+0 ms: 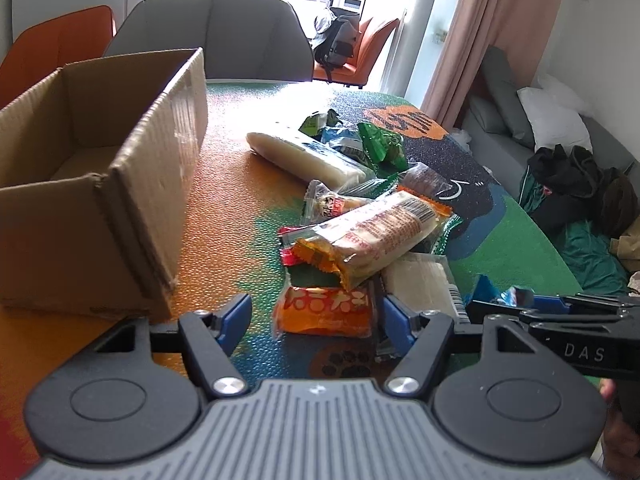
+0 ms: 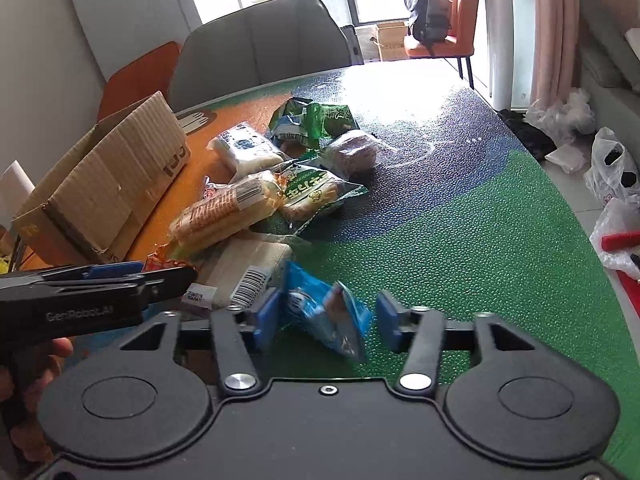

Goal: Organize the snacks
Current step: 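Move the left gripper toward the orange packet while the right gripper approaches the blue packet, then close the left gripper on the orange packet while the right gripper grasps the blue packet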

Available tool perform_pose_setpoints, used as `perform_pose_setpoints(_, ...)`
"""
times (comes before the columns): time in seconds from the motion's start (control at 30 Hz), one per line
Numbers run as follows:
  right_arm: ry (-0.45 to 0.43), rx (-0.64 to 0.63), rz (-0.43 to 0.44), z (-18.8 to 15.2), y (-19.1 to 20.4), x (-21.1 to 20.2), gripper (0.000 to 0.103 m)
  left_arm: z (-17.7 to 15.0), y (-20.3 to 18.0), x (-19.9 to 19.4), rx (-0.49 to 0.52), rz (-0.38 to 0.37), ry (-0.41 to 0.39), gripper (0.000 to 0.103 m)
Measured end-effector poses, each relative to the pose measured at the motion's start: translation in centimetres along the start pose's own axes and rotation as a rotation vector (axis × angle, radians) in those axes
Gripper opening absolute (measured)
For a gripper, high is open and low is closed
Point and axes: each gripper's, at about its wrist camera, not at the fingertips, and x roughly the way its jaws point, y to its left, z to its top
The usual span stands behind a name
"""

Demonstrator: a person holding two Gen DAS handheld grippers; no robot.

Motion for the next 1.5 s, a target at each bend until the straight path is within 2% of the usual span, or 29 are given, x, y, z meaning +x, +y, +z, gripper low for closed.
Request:
perform_pose_setpoints(0.2,-0.012,0.018,0.017,-0.2,-0.8,-0.3,0.035,-0.3,-0.7,0.5,0.033,0.024,-0.009,0.061)
perform_pose_setpoints(0.3,-0.02,0.029,0.017,-0.3,-1.0,-0.4,0.035,-0.4,-0.8,0.4,0.037,0.02,-0.019,0.053)
perform_pose_setpoints(0.47,-0.032,0.036,0.021,-0.3,-1.1,-0.8,0.035,-0.5,-0.7,0.1,0.026,0.01,-0.027,0.049)
perform_pose_setpoints(0.57,-0.045,0.037,0.025,0.0,-1.0,-1.2,0.035,-0.5,-0.5,-0.5,0.016,-0.001,-0.037,0.043)
perform_pose_setpoints(0.93,-0.082,0.028,0.055,0.7,0.4,-2.4,0.035,-0.2,0.2,-3.8,-0.006,-0.017,-0.086,0.041)
perform_pose_setpoints(1.3,-0.137,-0.001,0.099,3.2,3.3,-4.1,0.035,2.3,1.1,-9.0,-0.003,-0.004,-0.174,0.041)
perform_pose_setpoints(1.5,-0.162,-0.028,0.116,4.7,5.2,-4.6,0.035,3.4,2.3,-10.5,-0.017,0.009,-0.2,0.041)
